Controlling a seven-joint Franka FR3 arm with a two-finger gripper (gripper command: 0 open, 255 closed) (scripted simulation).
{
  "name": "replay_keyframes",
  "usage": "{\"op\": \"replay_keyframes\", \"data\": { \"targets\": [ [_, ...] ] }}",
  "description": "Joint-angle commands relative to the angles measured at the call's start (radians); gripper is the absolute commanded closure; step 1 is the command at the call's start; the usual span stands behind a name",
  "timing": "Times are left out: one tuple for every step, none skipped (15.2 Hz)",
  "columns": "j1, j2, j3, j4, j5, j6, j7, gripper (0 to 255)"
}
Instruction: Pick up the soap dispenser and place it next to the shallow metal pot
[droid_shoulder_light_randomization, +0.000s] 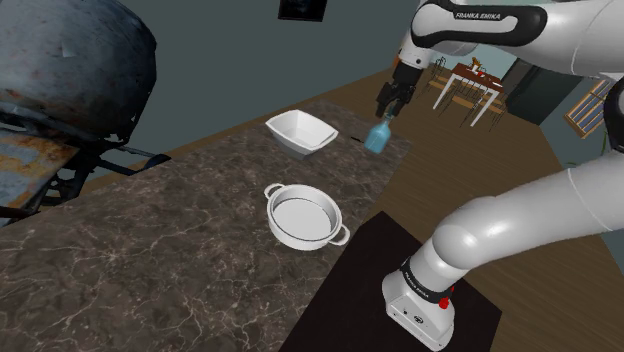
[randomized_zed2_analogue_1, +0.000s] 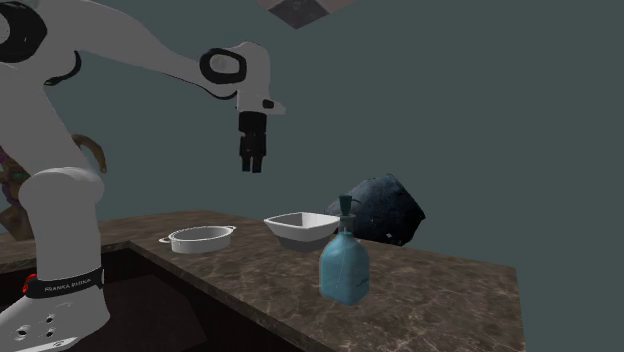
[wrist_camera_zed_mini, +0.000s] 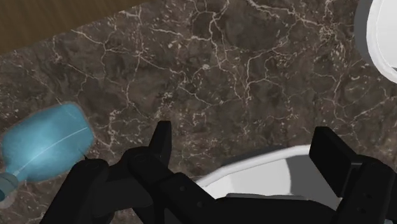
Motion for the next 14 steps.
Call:
{"op": "replay_keyframes", "data": {
  "targets": [
    [-0.010, 0.056, -0.030, 0.044, -0.007, 0.017, -0.035, 0],
    [-0.015, 0.085, -0.044, 0.065, -0.007, 0.026, -0.051, 0],
    [-0.019, 0.114, -0.058, 0.087, -0.007, 0.035, -0.068, 0],
    [-0.024, 0.144, -0.072, 0.110, -0.005, 0.043, -0.085, 0],
    [-0.029, 0.175, -0.086, 0.135, -0.002, 0.050, -0.102, 0],
    [-0.034, 0.206, -0.100, 0.160, 0.002, 0.057, -0.120, 0],
    [-0.039, 0.237, -0.113, 0.187, 0.007, 0.063, -0.138, 0],
    [-0.045, 0.270, -0.125, 0.214, 0.014, 0.069, -0.156, 0],
    [-0.051, 0.303, -0.138, 0.243, 0.021, 0.074, -0.174, 0],
    [-0.058, 0.336, -0.149, 0.273, 0.031, 0.077, -0.192, 0],
    [-0.065, 0.370, -0.160, 0.305, 0.041, 0.080, -0.211, 0],
    [-0.073, 0.405, -0.171, 0.337, 0.052, 0.082, -0.229, 0],
    [-0.083, 0.440, -0.180, 0.371, 0.065, 0.083, -0.248, 0],
    [-0.093, 0.476, -0.189, 0.407, 0.078, 0.082, -0.267, 0]
  ]
}}
